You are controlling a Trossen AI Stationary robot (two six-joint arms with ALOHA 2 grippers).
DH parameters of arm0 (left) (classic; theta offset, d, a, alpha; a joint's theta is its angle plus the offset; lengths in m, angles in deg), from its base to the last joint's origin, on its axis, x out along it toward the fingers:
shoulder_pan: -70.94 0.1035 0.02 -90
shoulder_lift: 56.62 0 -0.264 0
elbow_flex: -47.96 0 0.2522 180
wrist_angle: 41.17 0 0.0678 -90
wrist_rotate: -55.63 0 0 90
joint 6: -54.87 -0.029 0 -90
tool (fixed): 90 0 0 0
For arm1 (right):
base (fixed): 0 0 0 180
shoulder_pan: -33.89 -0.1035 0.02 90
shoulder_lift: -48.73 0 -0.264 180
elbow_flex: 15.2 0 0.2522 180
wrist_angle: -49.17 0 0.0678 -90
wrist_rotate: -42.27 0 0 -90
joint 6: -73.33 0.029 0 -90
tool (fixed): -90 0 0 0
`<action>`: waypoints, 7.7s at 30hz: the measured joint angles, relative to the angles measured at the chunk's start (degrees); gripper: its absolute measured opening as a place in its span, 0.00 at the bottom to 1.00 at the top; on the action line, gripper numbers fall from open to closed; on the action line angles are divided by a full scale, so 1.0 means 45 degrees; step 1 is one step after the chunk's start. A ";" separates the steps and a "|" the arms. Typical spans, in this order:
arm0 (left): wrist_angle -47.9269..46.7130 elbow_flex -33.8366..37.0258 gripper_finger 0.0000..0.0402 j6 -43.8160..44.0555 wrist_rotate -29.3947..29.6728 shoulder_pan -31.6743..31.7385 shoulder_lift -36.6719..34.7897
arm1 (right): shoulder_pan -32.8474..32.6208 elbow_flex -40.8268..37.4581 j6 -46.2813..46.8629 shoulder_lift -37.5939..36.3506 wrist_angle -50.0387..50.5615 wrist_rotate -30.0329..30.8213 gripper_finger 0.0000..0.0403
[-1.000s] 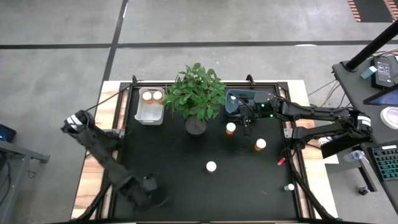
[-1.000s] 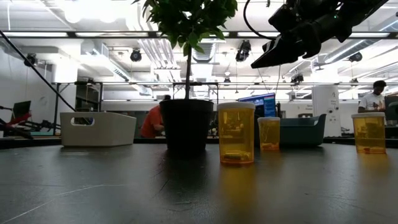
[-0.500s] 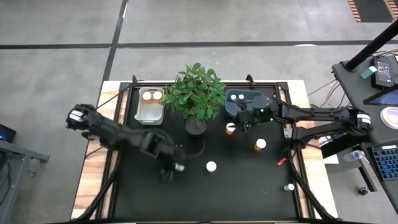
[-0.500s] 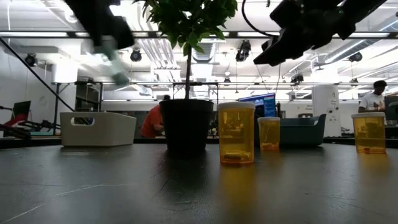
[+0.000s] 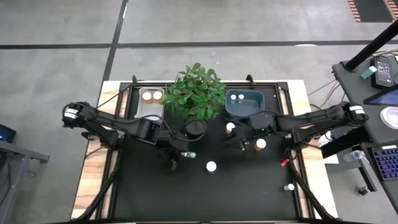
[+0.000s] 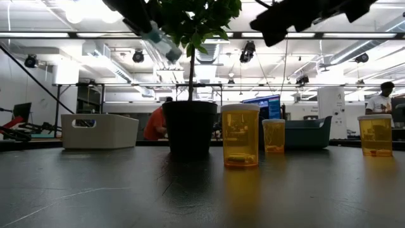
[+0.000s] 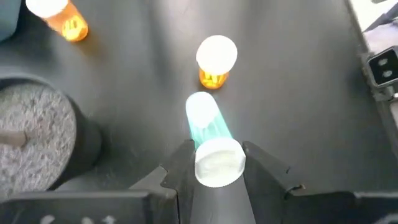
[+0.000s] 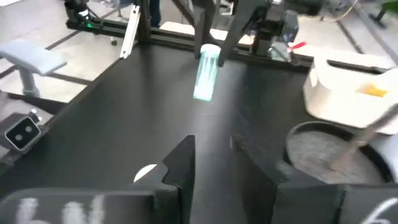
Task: Pick and place medicine bottles into bin by pill shape (circle, oval)
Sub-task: Put the small blue pill bottle into the blue bin, then put the big orange pill bottle into the white bin
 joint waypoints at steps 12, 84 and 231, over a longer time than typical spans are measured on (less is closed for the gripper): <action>0.0471 0.0001 0.24 -0.0018 0.0684 0.0002 0.0000 | -0.0664 0.2894 0.0928 0.3807 -0.0106 0.0212 0.51; -0.0516 0.0457 0.51 -0.0689 0.3843 -0.0007 -0.4860 | 0.6151 0.2845 1.0672 0.1397 1.3251 0.7566 0.25; 0.4802 -0.1613 0.44 0.3145 0.4939 -0.1756 0.6493 | -0.3345 -0.5579 -0.1000 -0.7061 -0.3037 0.5859 0.52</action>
